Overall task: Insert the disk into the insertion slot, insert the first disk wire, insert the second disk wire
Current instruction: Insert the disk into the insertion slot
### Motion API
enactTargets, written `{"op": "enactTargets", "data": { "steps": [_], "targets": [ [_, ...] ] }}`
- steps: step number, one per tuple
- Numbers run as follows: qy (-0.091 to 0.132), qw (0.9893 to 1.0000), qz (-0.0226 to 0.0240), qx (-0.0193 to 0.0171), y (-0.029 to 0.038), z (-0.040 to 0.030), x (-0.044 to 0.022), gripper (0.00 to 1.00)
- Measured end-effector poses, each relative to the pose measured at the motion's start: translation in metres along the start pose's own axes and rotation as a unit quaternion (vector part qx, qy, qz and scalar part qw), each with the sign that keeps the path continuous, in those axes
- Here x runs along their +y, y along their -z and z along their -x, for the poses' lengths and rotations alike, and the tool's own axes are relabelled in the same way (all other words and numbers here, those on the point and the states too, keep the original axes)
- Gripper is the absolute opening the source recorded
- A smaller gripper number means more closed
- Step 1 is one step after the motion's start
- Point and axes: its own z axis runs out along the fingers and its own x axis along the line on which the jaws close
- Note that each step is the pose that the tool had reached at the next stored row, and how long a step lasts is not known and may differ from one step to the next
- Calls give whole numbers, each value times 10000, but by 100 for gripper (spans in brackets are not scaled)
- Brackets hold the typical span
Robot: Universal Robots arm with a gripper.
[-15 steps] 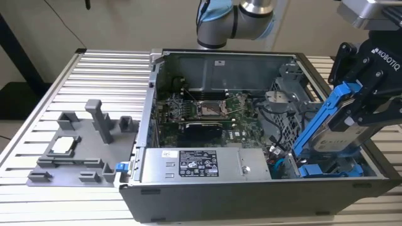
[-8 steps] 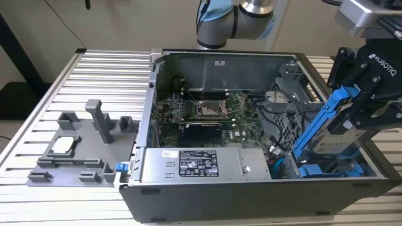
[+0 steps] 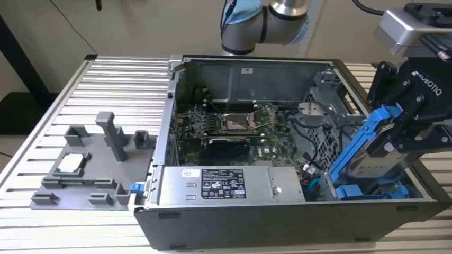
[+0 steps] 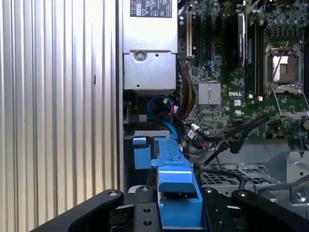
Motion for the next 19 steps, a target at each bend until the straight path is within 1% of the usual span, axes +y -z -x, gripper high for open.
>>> {"op": "enactTargets", "data": {
  "steps": [2,3,5,19],
  "targets": [
    [0,10000,-1,4,-19,-1,-2,33],
    [1,10000,-1,-1,-37,-3,-4,33],
    [0,10000,0,0,-69,-4,-8,33],
    [0,10000,0,-1,-320,-17,-21,33]
  ]
}}
